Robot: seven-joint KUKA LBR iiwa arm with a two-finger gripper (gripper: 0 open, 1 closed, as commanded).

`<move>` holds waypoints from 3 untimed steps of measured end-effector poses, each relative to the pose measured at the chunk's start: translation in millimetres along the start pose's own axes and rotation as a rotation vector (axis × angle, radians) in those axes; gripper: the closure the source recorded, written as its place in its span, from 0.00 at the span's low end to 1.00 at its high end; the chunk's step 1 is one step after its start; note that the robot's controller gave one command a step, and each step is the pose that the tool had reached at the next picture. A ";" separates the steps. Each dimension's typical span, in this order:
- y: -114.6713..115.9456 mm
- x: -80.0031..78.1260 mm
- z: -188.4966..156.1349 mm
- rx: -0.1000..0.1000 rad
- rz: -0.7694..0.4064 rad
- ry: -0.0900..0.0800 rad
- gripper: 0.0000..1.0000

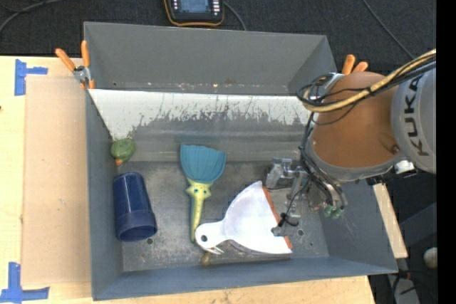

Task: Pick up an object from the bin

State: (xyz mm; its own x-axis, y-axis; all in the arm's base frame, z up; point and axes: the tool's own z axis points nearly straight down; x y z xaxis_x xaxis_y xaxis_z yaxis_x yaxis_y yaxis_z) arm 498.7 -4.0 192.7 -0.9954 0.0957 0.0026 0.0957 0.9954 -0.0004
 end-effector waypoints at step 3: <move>41.2 -17.9 26.1 -0.003 -0.126 -0.005 0.00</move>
Offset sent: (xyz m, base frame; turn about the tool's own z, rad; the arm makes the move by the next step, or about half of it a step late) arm -0.0189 0.0276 -0.0056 -0.3427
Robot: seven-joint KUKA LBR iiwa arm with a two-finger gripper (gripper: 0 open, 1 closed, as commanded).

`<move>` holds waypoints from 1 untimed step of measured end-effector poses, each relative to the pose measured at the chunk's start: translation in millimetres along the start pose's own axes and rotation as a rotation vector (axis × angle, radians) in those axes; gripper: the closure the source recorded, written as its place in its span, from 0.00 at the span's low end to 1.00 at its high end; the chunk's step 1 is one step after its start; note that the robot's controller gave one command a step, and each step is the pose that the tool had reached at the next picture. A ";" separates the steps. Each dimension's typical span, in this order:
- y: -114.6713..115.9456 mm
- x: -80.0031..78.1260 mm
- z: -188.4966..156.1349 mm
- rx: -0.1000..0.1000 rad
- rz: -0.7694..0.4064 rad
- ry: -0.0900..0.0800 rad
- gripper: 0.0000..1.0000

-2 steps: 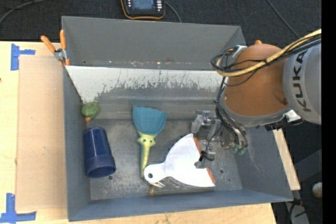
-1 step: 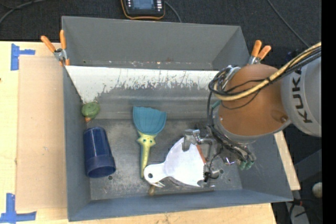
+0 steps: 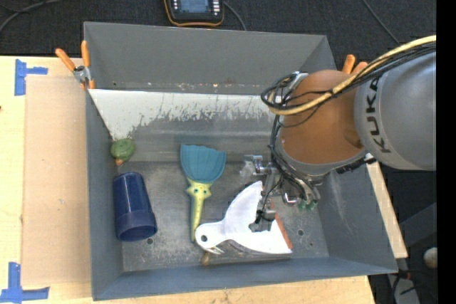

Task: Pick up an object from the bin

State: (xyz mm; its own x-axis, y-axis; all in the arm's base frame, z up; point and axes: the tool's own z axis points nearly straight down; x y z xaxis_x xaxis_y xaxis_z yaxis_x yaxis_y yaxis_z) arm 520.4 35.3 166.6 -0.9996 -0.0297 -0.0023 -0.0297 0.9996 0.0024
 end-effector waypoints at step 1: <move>14.7 42.5 -40.5 -0.001 0.112 0.014 0.00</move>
Offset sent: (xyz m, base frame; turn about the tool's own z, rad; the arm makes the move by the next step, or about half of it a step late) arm -0.0131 0.0402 -0.0080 0.0109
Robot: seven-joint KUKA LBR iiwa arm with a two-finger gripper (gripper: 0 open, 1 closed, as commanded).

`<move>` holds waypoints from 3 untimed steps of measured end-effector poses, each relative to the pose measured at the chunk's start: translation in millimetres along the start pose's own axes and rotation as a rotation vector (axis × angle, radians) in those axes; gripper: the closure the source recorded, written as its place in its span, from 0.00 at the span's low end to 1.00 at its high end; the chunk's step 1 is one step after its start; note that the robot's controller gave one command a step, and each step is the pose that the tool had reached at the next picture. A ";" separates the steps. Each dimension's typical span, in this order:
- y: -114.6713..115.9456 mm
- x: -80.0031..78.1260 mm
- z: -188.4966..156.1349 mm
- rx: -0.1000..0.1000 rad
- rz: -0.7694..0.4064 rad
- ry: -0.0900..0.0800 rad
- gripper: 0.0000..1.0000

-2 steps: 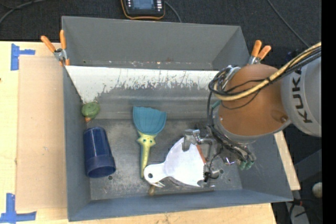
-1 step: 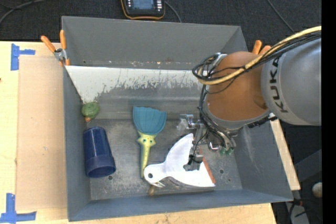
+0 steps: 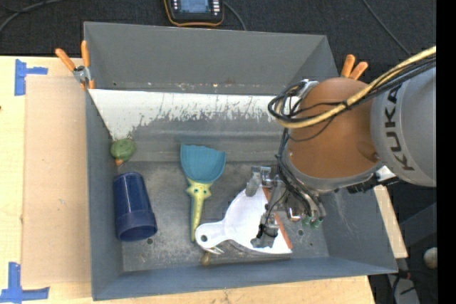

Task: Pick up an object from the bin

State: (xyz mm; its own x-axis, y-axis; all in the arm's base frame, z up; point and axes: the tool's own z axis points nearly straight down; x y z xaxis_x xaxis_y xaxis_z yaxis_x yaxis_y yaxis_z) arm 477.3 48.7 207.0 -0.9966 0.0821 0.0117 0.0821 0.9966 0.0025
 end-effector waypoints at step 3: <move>29.8 -2.6 54.4 0.001 -0.052 -0.004 1.00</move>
Offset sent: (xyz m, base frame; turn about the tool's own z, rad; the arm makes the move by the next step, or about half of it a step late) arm 0.0049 0.0296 -0.0532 -0.0502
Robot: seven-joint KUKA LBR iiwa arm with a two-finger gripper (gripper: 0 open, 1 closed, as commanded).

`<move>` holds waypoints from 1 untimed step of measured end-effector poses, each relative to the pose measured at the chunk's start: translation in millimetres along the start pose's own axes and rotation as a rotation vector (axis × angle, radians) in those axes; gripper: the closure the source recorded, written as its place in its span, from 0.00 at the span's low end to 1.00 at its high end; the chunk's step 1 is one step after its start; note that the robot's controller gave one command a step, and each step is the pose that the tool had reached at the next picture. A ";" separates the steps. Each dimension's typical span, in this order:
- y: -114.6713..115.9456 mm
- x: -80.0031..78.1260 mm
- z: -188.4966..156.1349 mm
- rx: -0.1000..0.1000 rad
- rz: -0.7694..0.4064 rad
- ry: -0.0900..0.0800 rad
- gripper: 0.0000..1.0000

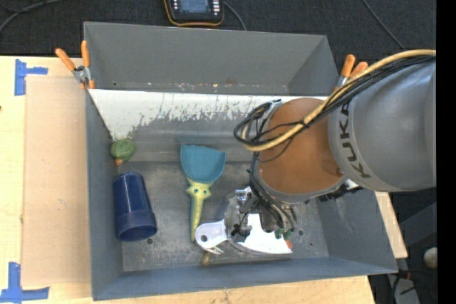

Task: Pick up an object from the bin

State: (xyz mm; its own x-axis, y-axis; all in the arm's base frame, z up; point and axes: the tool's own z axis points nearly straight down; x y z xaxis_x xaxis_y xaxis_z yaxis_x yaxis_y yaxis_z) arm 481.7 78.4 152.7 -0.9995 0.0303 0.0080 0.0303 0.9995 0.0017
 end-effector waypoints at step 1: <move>-1.4 -5.2 33.0 0.001 0.208 0.004 0.00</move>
Offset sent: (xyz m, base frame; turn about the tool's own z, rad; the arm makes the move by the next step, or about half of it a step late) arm 0.0000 0.0000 0.0000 0.0000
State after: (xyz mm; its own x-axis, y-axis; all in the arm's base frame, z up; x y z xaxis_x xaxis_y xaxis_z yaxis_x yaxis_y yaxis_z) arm 486.6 76.9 119.7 -0.9717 0.2358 0.0123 0.2358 0.9718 -0.0009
